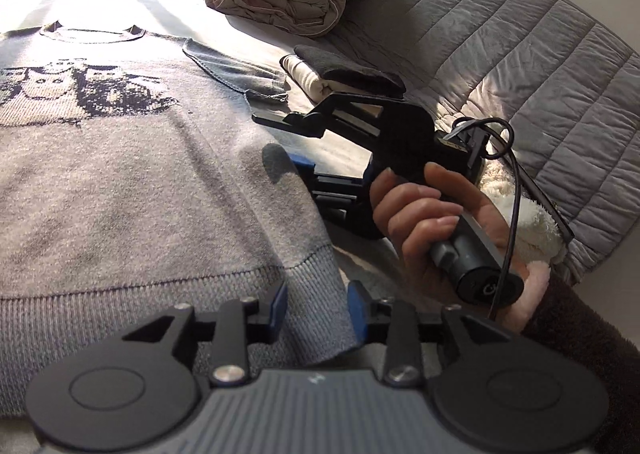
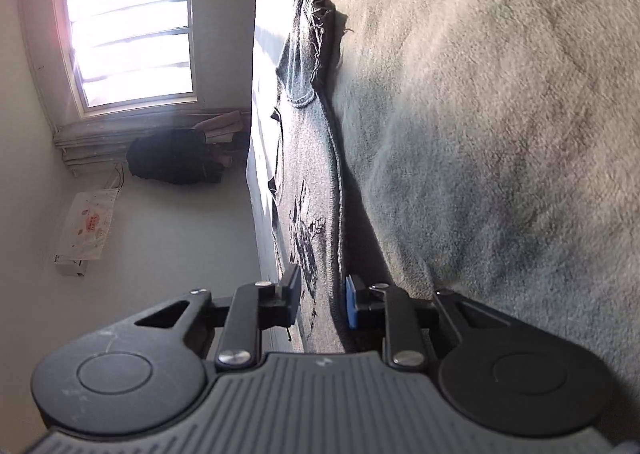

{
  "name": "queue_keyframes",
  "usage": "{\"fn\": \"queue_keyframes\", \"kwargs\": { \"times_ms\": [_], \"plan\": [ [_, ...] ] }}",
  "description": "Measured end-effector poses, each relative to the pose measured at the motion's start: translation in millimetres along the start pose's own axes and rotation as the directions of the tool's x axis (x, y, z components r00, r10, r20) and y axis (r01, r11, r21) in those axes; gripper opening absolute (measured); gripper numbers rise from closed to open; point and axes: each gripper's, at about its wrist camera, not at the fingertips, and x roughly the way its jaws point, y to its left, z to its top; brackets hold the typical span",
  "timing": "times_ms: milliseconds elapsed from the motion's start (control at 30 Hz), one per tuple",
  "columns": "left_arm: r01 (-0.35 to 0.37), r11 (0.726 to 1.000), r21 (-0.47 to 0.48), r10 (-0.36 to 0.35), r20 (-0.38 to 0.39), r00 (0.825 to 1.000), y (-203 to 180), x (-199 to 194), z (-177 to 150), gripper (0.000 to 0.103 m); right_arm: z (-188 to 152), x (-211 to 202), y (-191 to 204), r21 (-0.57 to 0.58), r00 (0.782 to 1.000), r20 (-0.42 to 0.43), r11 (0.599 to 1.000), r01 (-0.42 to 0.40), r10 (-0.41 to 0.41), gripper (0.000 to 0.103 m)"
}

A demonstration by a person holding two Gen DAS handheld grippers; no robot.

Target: Fold clothes

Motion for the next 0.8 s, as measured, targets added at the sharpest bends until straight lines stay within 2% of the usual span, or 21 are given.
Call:
{"fn": "queue_keyframes", "kwargs": {
  "times_ms": [200, 267, 300, 333, 433, 500, 567, 600, 700, 767, 800],
  "plan": [
    [-0.054, 0.997, -0.046, 0.057, 0.052, 0.997, 26, 9, 26, 0.032, 19, 12, -1, 0.047, 0.999, 0.031, 0.998, -0.044, 0.043, 0.024],
    [-0.069, 0.996, -0.049, 0.072, 0.059, 0.996, 31, 17, 32, 0.031, 22, 14, 1, 0.033, 0.998, 0.059, 0.999, -0.028, 0.026, 0.024],
    [-0.075, 0.996, -0.047, 0.078, 0.061, 0.995, 33, 22, 34, 0.031, 23, 14, 3, 0.019, 0.997, 0.076, 1.0, -0.013, 0.012, 0.022],
    [-0.081, 0.996, -0.045, 0.084, 0.062, 0.995, 35, 27, 36, 0.031, 24, 15, 5, 0.006, 0.996, 0.094, 1.0, 0.002, -0.002, 0.009],
    [-0.105, 0.994, -0.036, 0.107, 0.058, 0.993, 41, 39, 34, 0.031, 20, 7, 19, -0.113, 0.975, 0.189, 0.983, 0.141, -0.118, 0.005],
    [-0.097, 0.994, -0.044, 0.1, 0.066, 0.993, 48, 42, 27, 0.032, 15, 30, 22, -0.183, 0.952, 0.237, 0.953, 0.24, -0.194, 0.003],
    [-0.08, 0.996, -0.043, 0.084, 0.088, 0.993, 52, 39, 21, 0.031, 9, 62, 17, -0.223, 0.939, 0.259, 0.932, 0.284, -0.224, 0.002],
    [-0.083, 0.996, -0.038, 0.086, 0.088, 0.992, 52, 35, 21, 0.032, 7, 61, 16, -0.234, 0.937, 0.267, 0.928, 0.291, -0.227, 0.002],
    [-0.133, 0.991, -0.001, 0.132, 0.09, 0.987, 54, 17, 22, 0.034, 8, 72, 11, -0.224, 0.948, 0.238, 0.938, 0.266, -0.212, 0.007],
    [-0.179, 0.984, 0.013, 0.177, 0.103, 0.979, 63, 0, 20, 0.038, 11, 72, 13, -0.21, 0.959, 0.203, 0.948, 0.239, -0.197, 0.013],
    [-0.203, 0.979, 0.018, 0.2, 0.11, 0.974, 68, -9, 19, 0.039, 14, 70, 14, -0.202, 0.965, 0.183, 0.953, 0.225, -0.189, 0.014]
  ]
}}
